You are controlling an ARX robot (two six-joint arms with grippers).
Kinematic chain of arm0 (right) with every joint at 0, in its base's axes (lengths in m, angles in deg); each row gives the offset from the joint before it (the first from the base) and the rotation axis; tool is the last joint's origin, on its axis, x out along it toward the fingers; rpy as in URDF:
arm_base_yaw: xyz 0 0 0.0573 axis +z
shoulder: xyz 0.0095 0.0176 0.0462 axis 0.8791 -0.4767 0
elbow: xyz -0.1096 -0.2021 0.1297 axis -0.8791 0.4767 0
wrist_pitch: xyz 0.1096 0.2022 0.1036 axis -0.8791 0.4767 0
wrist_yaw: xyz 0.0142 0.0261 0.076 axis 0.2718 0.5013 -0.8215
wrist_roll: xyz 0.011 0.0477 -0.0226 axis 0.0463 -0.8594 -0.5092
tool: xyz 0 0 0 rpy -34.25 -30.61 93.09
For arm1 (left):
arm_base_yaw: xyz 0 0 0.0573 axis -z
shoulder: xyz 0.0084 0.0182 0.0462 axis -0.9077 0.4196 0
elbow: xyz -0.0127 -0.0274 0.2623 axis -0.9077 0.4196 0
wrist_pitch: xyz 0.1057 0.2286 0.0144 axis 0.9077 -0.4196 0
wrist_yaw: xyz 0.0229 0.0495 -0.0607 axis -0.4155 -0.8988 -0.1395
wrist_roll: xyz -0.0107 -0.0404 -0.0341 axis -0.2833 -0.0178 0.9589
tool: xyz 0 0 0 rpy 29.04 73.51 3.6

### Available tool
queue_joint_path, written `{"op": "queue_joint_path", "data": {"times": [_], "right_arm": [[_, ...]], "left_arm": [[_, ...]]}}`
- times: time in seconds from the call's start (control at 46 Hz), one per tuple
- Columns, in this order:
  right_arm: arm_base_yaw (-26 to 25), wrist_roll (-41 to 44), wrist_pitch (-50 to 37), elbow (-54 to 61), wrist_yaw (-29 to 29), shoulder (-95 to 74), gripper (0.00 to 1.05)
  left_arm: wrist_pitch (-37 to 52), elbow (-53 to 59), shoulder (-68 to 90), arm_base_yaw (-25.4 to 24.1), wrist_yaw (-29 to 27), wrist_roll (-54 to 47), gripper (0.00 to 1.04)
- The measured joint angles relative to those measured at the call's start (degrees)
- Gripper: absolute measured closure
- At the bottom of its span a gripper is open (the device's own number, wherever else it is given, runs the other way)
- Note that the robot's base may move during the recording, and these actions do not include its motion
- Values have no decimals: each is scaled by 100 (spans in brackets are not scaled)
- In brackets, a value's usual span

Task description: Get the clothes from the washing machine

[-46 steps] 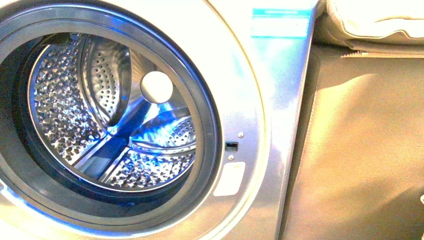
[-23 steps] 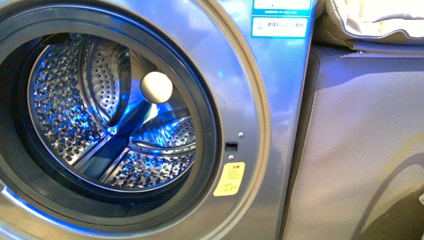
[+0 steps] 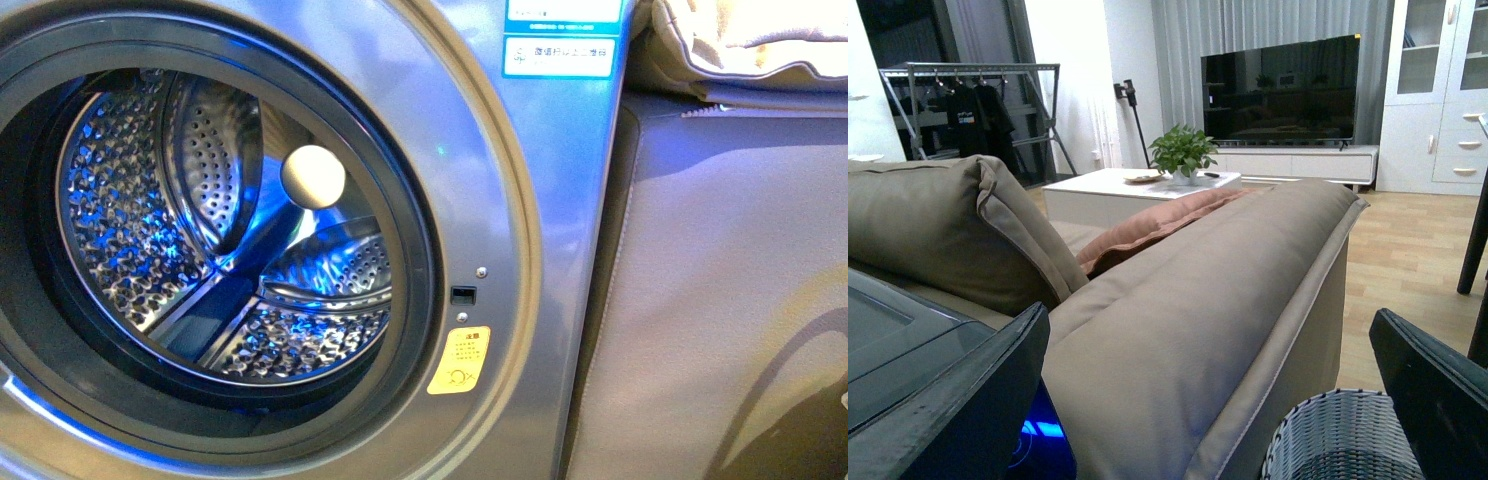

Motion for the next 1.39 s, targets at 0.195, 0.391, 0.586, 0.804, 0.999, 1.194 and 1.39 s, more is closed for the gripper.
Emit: {"op": "queue_joint_path", "data": {"times": [0.195, 0.391, 0.586, 0.804, 0.999, 1.194, 1.39], "right_arm": [[72, -350, -28, -85, 20, 769, 8], [721, -787, -1091, -177, 688, 2017, 8], [2120, -850, -1690, 44, 1563, 2750, 8], [4310, -57, -2260, 728, 3624, 3530, 9], [4666, 872, 415, 737, 3823, 4325, 42], [4671, 1014, 411, 1187, 3838, 4651, 77], [4673, 1051, 391, 1504, 3838, 4946, 102]], "left_arm": [[-2, 0, 0, 0, 0, 0, 7], [0, 0, 0, 0, 0, 0, 7], [-2, 0, 0, 0, 0, 0, 7], [-2, 0, 0, 0, 0, 0, 7], [0, 0, -4, 0, 0, 0, 7], [0, 0, -7, 0, 0, 0, 7], [0, 0, -11, 0, 0, 0, 7]]}}
